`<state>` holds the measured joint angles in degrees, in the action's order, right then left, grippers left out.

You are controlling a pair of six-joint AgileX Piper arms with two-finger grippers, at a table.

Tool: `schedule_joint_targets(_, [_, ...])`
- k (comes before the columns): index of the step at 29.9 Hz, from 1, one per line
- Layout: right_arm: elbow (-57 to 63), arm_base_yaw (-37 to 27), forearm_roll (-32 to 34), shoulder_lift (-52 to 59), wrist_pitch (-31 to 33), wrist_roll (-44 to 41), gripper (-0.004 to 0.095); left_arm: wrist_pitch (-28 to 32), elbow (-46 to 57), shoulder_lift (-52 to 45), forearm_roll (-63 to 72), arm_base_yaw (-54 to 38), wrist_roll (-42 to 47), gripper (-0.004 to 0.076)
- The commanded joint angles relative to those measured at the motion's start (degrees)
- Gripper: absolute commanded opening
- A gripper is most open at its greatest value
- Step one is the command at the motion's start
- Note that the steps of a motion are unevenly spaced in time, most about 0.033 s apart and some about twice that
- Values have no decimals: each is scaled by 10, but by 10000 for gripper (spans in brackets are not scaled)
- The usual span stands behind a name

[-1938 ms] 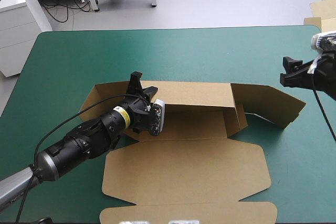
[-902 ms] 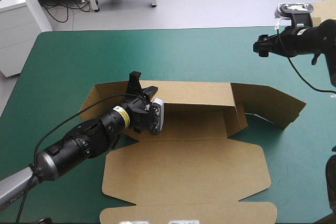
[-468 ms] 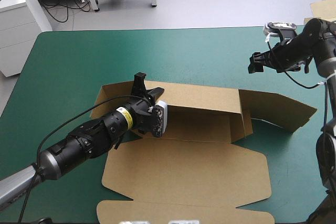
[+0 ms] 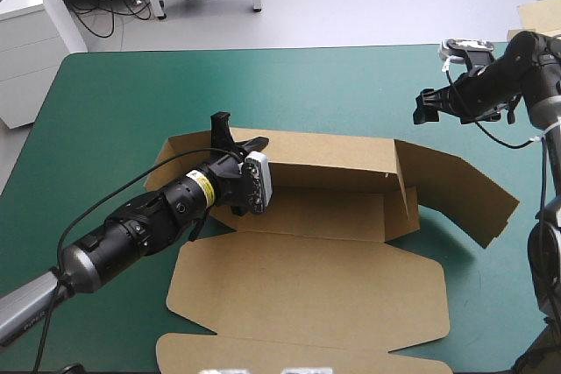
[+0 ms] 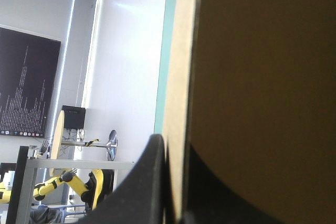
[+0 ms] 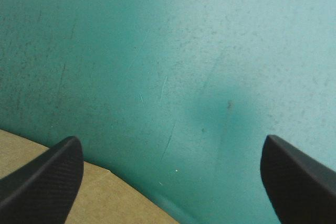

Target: Fold the box

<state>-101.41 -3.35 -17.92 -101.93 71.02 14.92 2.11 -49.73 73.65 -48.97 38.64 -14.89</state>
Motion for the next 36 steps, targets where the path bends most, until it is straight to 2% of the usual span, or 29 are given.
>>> schedule_joint_targets(1, [1, -1, -12, 38, 8, 4, 842, -9, -13, -13, 7, -3, 22, -10])
schedule_joint_targets(9, [68, -1, 32, 88, 8, 3, 842, -21, -13, -13, 1, -4, 22, -10])
schedule_joint_targets(19, [146, -1, 32, 173, 6, 25, 842, -38, -13, -13, -2, -4, 22, -10])
schedule_joint_targets(26, [192, -1, 20, 201, 7, 29, 841, -38, -13, -13, -3, -4, 22, -10])
schedule_joint_targets(30, [216, -1, -19, 222, 7, 33, 836, -40, -13, -13, -3, -4, 22, -10])
schedule_joint_targets(36, [271, 11, -25, 243, 4, 48, 836, -41, -13, -13, -3, -4, 23, -10])
